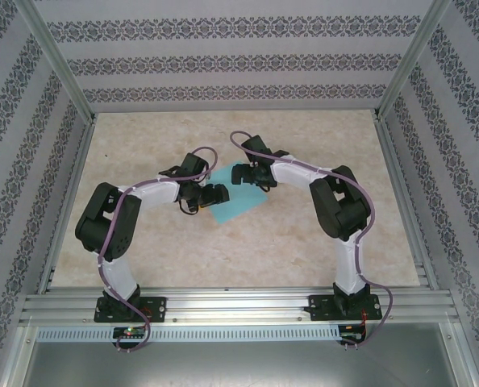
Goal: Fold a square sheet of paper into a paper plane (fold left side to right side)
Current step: Pick up the square sheet of paper from the center of the table.
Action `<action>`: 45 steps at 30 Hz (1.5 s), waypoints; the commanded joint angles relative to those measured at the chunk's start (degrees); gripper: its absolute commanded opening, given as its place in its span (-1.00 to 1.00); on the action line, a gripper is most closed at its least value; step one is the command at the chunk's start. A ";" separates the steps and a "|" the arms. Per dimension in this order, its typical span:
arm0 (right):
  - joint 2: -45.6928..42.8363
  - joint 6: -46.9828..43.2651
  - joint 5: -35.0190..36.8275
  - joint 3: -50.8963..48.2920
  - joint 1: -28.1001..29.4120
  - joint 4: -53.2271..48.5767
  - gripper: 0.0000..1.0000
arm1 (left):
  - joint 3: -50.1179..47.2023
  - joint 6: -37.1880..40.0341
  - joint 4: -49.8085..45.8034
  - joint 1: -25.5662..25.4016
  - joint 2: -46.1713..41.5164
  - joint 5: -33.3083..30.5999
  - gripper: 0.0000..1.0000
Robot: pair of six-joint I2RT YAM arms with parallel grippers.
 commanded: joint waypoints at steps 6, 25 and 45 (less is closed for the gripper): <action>2.93 1.45 -0.17 1.93 2.60 -1.96 0.93 | -3.04 -1.84 3.73 -0.79 1.98 2.64 0.58; -1.42 4.23 -12.73 -3.00 4.14 1.65 0.48 | -2.95 -1.91 4.85 -0.97 3.37 2.79 0.42; -13.29 10.33 -27.52 -15.39 -2.84 15.54 -0.62 | -1.86 2.30 1.88 -0.39 -9.21 0.25 0.56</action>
